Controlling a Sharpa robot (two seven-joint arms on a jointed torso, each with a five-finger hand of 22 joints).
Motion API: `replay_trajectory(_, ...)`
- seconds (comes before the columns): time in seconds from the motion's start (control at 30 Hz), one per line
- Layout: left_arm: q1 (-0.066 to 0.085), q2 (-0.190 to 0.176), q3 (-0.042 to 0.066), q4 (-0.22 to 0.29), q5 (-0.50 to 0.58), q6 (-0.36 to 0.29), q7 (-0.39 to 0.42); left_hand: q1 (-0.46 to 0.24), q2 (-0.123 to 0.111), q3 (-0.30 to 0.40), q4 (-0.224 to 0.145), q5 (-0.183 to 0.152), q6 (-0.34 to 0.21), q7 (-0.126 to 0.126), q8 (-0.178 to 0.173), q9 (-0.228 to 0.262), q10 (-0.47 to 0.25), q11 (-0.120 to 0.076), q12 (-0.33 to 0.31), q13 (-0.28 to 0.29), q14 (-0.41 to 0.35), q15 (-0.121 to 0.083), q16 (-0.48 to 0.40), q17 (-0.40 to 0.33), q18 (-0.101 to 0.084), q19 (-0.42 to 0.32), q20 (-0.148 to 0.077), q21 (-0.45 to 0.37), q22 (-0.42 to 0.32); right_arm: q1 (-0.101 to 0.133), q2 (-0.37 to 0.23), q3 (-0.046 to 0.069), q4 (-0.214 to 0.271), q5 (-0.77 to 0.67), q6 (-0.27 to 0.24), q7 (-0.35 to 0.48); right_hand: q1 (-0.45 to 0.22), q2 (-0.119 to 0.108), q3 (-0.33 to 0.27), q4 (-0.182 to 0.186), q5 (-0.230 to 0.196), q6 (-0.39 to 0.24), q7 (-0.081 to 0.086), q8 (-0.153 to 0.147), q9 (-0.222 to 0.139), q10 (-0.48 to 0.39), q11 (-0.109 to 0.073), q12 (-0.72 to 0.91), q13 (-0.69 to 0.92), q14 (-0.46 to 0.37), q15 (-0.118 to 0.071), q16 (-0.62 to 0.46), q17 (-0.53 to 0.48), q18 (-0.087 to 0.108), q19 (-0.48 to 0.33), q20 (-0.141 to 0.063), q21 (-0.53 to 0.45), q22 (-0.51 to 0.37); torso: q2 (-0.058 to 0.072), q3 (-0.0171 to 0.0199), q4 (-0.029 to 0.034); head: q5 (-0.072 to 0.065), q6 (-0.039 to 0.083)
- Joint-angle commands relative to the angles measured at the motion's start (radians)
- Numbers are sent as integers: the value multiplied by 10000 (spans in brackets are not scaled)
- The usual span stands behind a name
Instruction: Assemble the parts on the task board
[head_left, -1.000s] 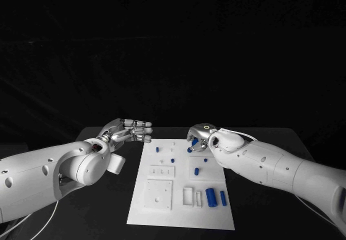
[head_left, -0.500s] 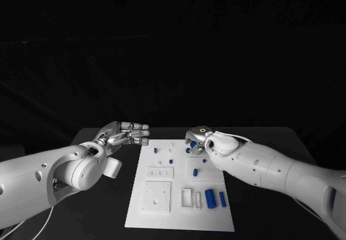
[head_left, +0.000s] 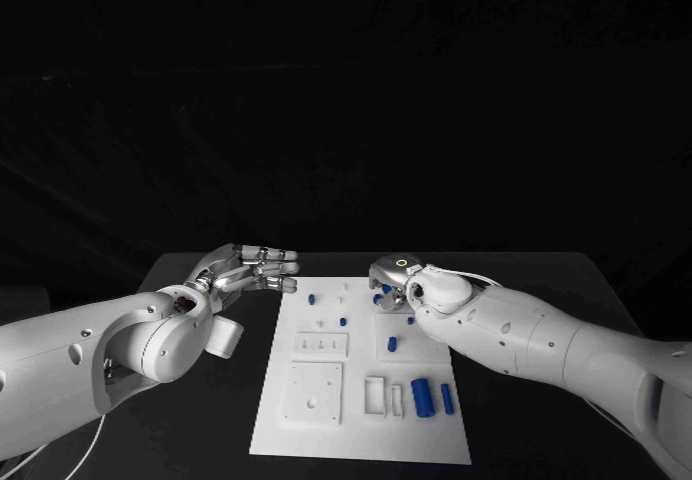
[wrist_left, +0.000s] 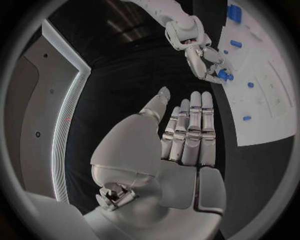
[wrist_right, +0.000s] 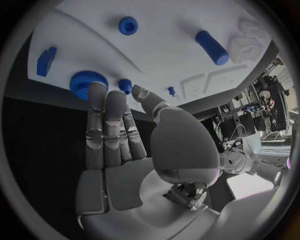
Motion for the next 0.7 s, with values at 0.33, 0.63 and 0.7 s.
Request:
replay_trajectory(0.33, 17, 41, 11, 6, -45, 205, 19, -72, 27, -46, 4, 26, 18, 24, 41, 10, -77, -10, 20, 5, 5, 3, 4, 18, -30, -41, 3, 20, -48, -48, 31, -20, -85, -240, 276, -134, -203, -6, 971, -6, -198, 245, -44, 33, 2, 405, -88, 43, 9, -55, -47, 93, 43, 124, 149, -29, -57, 623, 134, -5, 29, -31, 14)
replay_trajectory(0.63, 17, 47, 10, -34, -45, 235, -2, -82, 38, -50, 25, 26, 16, 23, 39, 9, -79, -11, 20, 5, 7, 2, 5, 22, -31, -30, 4, 11, -68, -66, 28, -23, -110, -262, 386, -203, -226, 58, 1432, 75, -362, 434, -46, 41, 10, 685, -153, 44, 10, -64, -89, 121, 66, 99, 174, -64, 22, 1017, 159, -22, 29, -38, 6)
replay_trajectory(0.7, 17, 47, 10, -38, -45, 238, -4, -92, 42, -55, 41, 28, 21, 23, 40, 9, -83, -9, 20, 5, 7, 3, 6, 24, -31, -25, 5, 3, -80, -67, 31, -24, -115, -264, 405, -200, -223, 102, 1528, 99, -467, 502, -55, 42, 12, 765, -174, 45, 12, -67, -100, 126, 72, 91, 175, -74, 24, 1086, 166, -24, 32, -38, 12)
